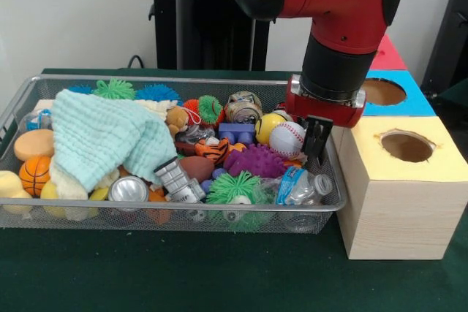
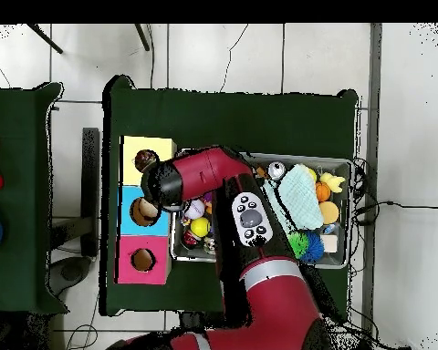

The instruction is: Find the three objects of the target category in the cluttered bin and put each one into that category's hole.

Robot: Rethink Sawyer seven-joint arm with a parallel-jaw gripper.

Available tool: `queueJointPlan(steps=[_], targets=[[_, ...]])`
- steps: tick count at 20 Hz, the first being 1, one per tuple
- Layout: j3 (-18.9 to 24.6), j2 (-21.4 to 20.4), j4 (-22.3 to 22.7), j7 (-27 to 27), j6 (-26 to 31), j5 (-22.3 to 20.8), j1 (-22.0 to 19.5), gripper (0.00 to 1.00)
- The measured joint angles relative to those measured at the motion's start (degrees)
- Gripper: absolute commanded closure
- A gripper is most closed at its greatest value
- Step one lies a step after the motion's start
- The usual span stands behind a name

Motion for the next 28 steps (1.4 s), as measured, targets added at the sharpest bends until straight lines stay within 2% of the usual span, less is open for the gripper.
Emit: queueJointPlan(steps=[5, 10, 11, 18, 20, 23, 28], targets=[[0.0, -0.7, 1.0, 0.0, -0.1, -0.1, -0.9, 1.00], [-0.1, -3.6, 3.2, 0.0, 0.7, -0.2, -4.9, 1.00], [-0.1, -5.5, 3.9, -0.1, 2.1, -0.2, -6.9, 1.00], [-0.2, -12.3, 6.7, -0.4, 6.3, -0.1, -12.5, 1.00], [-0.2, -15.5, 8.1, -0.5, 6.8, -0.1, -14.6, 1.00], [-0.2, -17.4, 9.0, -0.5, 6.8, -0.2, -15.4, 1.00], [-0.2, -17.4, 9.7, -0.5, 5.7, -0.4, -14.6, 1.00]])
